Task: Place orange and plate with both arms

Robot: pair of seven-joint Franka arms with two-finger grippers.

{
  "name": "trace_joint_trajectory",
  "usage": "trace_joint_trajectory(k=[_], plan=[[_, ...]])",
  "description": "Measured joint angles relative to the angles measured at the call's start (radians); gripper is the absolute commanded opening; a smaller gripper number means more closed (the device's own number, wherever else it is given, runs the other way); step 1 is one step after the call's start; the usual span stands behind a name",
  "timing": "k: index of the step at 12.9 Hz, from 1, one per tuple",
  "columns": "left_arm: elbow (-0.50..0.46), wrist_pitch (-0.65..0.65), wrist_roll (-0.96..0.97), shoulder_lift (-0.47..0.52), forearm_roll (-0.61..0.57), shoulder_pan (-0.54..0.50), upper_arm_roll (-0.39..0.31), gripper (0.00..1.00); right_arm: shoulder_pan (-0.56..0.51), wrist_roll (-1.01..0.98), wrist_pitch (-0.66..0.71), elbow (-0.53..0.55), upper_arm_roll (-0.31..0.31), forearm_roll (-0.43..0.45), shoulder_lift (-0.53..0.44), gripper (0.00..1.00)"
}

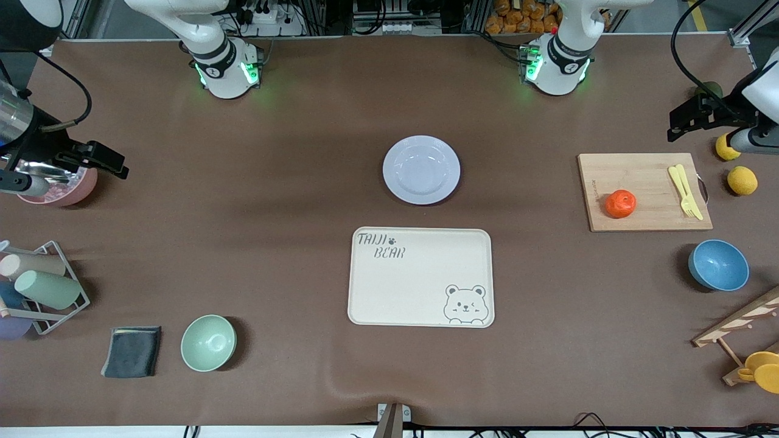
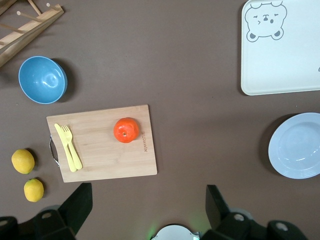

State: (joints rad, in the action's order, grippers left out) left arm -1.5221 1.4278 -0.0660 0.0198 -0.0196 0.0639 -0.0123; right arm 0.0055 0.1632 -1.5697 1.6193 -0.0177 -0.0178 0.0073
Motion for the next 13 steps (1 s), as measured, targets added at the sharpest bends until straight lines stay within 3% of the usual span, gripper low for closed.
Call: trace_joint_trajectory(k=[7,13], plan=[[0.000,0.000,0.000,-0.005,0.000,-0.001,-0.004,1.00,0.000,0.000,0.001,0.000,0.001,-0.011,0.001,1.00],[0.000,0.000,0.000,-0.035,0.000,-0.014,-0.007,1.00,-0.060,-0.004,0.023,0.000,0.010,-0.120,0.015,1.00]])
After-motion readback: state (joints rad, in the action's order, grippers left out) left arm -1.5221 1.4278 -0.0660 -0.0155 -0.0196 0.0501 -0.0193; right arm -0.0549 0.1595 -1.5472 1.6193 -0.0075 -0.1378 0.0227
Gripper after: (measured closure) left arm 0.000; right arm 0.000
